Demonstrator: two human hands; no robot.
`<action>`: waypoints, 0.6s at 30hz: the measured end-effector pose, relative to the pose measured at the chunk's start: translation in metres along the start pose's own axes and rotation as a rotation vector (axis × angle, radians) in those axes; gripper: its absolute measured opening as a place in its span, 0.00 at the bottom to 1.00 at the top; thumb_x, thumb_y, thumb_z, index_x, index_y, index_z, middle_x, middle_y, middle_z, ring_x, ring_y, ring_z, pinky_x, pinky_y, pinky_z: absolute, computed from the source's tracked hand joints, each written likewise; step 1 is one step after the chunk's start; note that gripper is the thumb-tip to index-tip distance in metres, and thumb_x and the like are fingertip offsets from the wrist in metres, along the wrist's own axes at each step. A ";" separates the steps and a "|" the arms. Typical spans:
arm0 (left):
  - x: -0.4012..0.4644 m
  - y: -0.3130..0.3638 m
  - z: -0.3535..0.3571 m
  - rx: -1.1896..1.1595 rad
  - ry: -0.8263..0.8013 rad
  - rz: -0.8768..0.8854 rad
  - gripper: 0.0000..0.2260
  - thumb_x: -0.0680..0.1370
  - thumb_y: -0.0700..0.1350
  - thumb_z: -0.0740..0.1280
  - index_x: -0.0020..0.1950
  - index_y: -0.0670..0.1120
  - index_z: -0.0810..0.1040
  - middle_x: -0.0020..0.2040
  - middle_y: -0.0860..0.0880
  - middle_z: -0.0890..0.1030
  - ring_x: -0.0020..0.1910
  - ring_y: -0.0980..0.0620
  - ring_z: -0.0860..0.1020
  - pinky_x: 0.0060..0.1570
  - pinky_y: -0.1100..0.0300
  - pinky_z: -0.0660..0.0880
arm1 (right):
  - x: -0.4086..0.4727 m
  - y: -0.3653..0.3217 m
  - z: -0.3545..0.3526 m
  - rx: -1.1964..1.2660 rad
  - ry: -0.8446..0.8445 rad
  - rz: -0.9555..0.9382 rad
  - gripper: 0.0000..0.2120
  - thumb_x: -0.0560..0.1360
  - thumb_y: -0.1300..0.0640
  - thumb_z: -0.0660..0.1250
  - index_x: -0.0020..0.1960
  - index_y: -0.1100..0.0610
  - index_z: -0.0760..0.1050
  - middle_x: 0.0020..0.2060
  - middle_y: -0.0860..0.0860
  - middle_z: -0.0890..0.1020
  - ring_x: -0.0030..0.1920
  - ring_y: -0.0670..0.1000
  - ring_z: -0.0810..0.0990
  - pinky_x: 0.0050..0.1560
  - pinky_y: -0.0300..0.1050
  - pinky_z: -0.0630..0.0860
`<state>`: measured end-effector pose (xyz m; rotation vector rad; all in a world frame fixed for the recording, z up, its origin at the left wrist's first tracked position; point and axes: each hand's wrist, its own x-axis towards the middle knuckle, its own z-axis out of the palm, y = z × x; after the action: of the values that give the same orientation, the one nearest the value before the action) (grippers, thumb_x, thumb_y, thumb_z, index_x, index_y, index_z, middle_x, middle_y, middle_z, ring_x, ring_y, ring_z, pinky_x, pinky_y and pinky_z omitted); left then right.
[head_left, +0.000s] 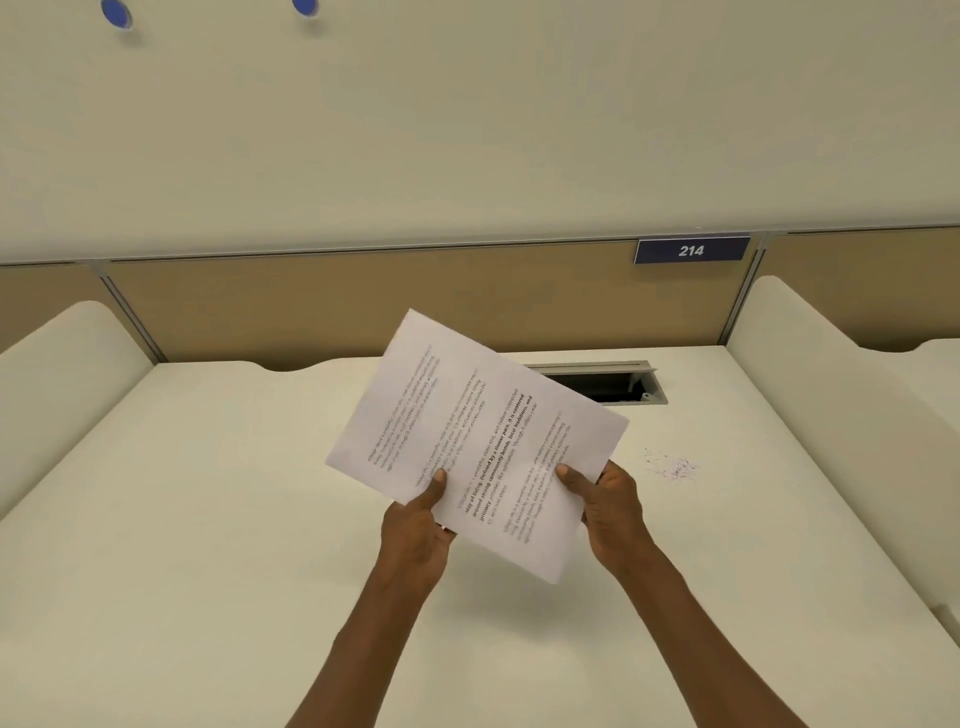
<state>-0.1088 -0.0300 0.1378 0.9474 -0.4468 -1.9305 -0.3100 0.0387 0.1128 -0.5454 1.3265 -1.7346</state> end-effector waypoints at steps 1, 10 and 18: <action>0.003 0.001 -0.004 -0.009 0.026 -0.005 0.19 0.75 0.36 0.71 0.66 0.41 0.78 0.59 0.41 0.84 0.57 0.43 0.84 0.51 0.47 0.83 | 0.003 -0.001 -0.003 -0.057 0.041 -0.017 0.14 0.73 0.64 0.72 0.57 0.57 0.78 0.52 0.54 0.85 0.52 0.58 0.84 0.50 0.53 0.80; 0.021 0.076 -0.039 0.598 0.155 0.241 0.24 0.72 0.49 0.79 0.65 0.47 0.77 0.55 0.50 0.85 0.54 0.49 0.84 0.54 0.49 0.78 | 0.004 -0.029 -0.034 -0.288 -0.050 0.000 0.12 0.74 0.63 0.72 0.57 0.57 0.79 0.48 0.54 0.86 0.46 0.58 0.86 0.47 0.55 0.82; 0.017 0.050 -0.028 1.032 0.027 0.309 0.10 0.76 0.44 0.75 0.55 0.44 0.83 0.48 0.47 0.87 0.44 0.47 0.85 0.44 0.53 0.81 | 0.006 -0.026 -0.025 -0.437 0.046 -0.071 0.11 0.74 0.59 0.72 0.55 0.57 0.79 0.47 0.52 0.85 0.46 0.55 0.85 0.45 0.50 0.82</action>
<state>-0.0639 -0.0686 0.1440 1.4118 -1.5531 -1.3426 -0.3410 0.0492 0.1274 -0.8065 1.7512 -1.5208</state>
